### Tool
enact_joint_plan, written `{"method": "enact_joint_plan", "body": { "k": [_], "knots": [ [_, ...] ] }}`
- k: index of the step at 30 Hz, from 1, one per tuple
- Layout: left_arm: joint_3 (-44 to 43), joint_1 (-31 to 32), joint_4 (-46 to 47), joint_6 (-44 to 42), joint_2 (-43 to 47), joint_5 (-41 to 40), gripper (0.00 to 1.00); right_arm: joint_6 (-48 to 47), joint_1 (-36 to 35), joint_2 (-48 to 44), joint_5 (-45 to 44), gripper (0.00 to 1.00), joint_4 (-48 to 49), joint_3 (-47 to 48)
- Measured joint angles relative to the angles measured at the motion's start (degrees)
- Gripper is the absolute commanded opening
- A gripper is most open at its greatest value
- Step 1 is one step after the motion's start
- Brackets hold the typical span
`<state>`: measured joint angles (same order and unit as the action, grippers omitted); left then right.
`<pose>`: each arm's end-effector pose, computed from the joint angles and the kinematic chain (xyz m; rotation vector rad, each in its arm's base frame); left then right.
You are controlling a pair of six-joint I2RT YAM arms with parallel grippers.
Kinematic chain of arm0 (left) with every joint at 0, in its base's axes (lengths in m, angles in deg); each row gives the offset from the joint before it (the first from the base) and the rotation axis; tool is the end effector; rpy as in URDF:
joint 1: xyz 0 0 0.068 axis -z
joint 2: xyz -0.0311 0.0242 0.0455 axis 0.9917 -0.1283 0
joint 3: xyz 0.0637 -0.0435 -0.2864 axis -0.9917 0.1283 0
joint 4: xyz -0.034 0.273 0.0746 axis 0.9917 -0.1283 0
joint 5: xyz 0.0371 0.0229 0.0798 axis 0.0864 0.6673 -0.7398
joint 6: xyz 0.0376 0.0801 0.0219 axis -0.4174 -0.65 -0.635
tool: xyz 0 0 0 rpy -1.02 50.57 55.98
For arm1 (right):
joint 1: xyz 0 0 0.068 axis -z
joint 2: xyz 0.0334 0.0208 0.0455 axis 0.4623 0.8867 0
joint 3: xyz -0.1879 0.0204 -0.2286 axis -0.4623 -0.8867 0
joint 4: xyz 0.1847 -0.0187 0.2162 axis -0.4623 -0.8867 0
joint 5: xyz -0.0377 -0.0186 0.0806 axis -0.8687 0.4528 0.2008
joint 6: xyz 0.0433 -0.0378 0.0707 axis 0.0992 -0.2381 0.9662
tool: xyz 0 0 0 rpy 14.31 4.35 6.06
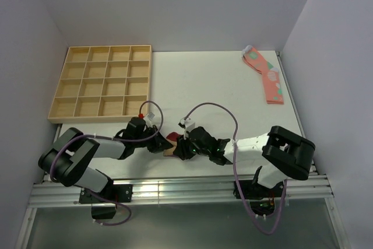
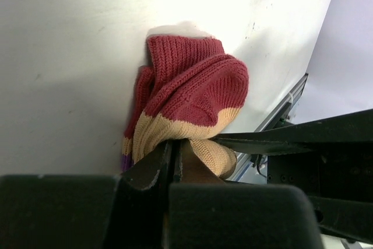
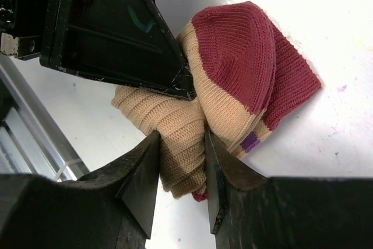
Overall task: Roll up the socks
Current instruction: Roll the sock at the center of the board.
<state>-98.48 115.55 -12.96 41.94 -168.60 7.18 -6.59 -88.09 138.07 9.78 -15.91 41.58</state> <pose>0.2067 -0.1772 0.0800 -0.3216 2.5662 -1.2686 0.1582 0.2810 0.1185 -0.6590 2.2056 0.8544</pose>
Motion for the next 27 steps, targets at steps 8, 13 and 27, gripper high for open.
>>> {"method": "enact_joint_plan", "body": {
  "k": [8, 13, 27],
  "knots": [
    [1.55, 0.26, -3.30, 1.14, 5.40, -4.55, 0.02, 0.63, 2.69, 2.03, 6.88, 0.28, 3.15, 0.11],
    [1.40, 0.48, -11.63, 0.26, 12.44, -9.27, 0.07, 2.03, 5.60, 4.07, 13.73, 0.27, 4.04, 1.22],
    [1.95, 0.09, -26.25, -2.23, 23.45, -21.07, 0.29, 4.17, 10.40, 10.58, 27.45, 0.24, 0.31, 7.13]
  ]
}}
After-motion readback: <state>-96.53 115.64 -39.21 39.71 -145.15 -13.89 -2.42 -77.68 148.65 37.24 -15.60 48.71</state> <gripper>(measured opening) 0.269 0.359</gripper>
